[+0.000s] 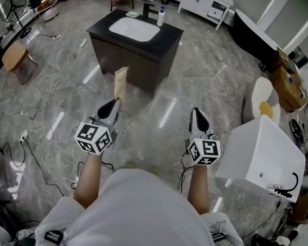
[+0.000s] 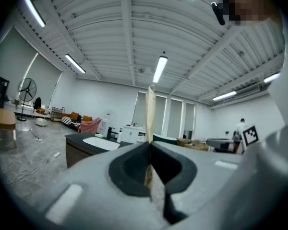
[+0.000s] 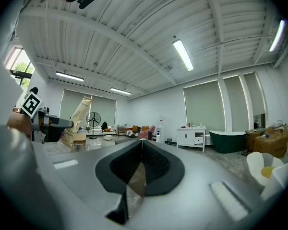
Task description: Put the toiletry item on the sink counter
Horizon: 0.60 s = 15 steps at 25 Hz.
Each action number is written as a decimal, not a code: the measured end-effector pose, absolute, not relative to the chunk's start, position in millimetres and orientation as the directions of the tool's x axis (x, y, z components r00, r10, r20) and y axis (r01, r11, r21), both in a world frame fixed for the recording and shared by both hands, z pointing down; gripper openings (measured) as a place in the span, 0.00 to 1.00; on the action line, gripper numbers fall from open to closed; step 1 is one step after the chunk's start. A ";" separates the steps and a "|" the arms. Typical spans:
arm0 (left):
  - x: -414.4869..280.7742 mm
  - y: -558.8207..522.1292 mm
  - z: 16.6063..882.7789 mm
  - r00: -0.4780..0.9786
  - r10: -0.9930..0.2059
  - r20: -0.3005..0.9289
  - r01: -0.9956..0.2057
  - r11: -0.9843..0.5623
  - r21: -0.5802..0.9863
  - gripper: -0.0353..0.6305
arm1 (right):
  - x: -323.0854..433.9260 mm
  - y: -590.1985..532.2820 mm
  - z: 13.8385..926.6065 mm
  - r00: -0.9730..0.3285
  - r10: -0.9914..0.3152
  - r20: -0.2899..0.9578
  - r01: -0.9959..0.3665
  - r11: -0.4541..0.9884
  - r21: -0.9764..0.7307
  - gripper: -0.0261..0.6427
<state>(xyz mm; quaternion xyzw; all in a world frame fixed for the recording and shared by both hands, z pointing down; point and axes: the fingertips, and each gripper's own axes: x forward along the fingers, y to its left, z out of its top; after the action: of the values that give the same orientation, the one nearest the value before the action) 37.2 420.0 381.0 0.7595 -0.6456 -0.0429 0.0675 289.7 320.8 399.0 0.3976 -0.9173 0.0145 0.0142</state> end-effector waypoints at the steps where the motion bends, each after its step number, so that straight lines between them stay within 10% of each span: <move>1: 33.1 420.6 381.5 0.166 -0.986 0.021 -0.974 -0.161 0.161 0.05 | 284.5 322.0 399.1 -0.683 -0.730 0.040 -0.731 0.683 -0.011 0.04; 15: -18.8 415.5 390.1 0.211 -0.977 0.009 -0.962 -0.206 0.182 0.05 | 217.7 327.4 400.9 -0.677 -0.734 0.051 -0.734 0.679 0.025 0.04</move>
<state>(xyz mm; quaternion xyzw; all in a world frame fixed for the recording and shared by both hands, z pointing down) -18.8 415.5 390.1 0.7746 -0.6258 -0.0541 0.0738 217.7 327.4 400.9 0.4008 -0.9157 -0.0014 0.0286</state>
